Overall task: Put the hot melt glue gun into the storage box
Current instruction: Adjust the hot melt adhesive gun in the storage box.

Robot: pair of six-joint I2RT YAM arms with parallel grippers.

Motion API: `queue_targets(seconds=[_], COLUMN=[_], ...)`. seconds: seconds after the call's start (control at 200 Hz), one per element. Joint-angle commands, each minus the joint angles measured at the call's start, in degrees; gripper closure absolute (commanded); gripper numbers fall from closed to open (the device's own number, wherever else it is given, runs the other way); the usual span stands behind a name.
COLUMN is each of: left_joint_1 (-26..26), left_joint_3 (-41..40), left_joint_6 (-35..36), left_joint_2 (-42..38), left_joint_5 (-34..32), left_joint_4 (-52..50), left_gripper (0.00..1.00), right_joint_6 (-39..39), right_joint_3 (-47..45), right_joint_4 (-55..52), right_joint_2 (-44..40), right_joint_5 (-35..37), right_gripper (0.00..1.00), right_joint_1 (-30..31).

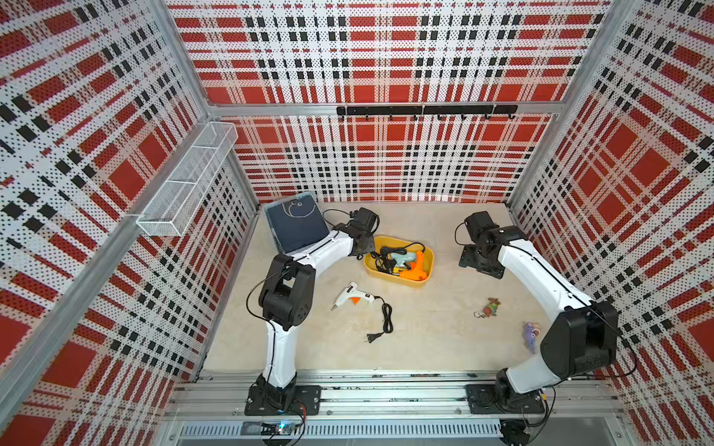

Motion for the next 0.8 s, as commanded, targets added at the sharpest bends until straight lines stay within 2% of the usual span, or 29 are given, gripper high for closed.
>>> queue_targets(seconds=[0.0,0.185,0.346,0.436,0.486,0.571,0.616,0.792], left_joint_1=[-3.3,-6.2,-6.1,-6.2,-6.3,-6.5,-6.5,-4.5], left_joint_3=[-1.3,-1.1,5.4,8.6,9.4,9.6,9.9,10.5], left_joint_6=[-0.5,0.3,1.0,1.2,1.2,1.0,0.9,0.6], left_joint_2=[-0.6,1.6,6.6,6.5,5.4,1.7,-0.1,-2.0], left_joint_5=[2.7,3.2,3.6,3.6,4.1,4.6,4.5,1.8], left_joint_4=[1.0,1.4,1.3,0.0,-0.6,-1.1,-1.7,-4.0], left_gripper=[1.00,1.00,1.00,0.99,0.93,0.72,0.63,0.57], right_joint_6=[0.7,1.0,0.7,0.4,0.4,0.6,0.8,1.1], right_joint_3=[0.2,-0.6,-0.2,0.3,0.3,-0.4,-0.7,-1.0], right_joint_4=[0.3,0.8,0.8,0.1,0.1,0.1,0.1,0.6], right_joint_2=[-1.2,-1.1,-0.7,-0.9,-1.2,-1.9,-2.1,-1.8], right_joint_5=[0.8,0.2,0.0,0.5,0.8,1.0,1.1,0.2], right_gripper=[0.20,0.20,0.20,0.19,0.19,0.19,0.19,0.19], right_joint_1=[-0.5,-0.5,-0.5,-0.4,-0.5,-0.5,-0.6,-0.6])
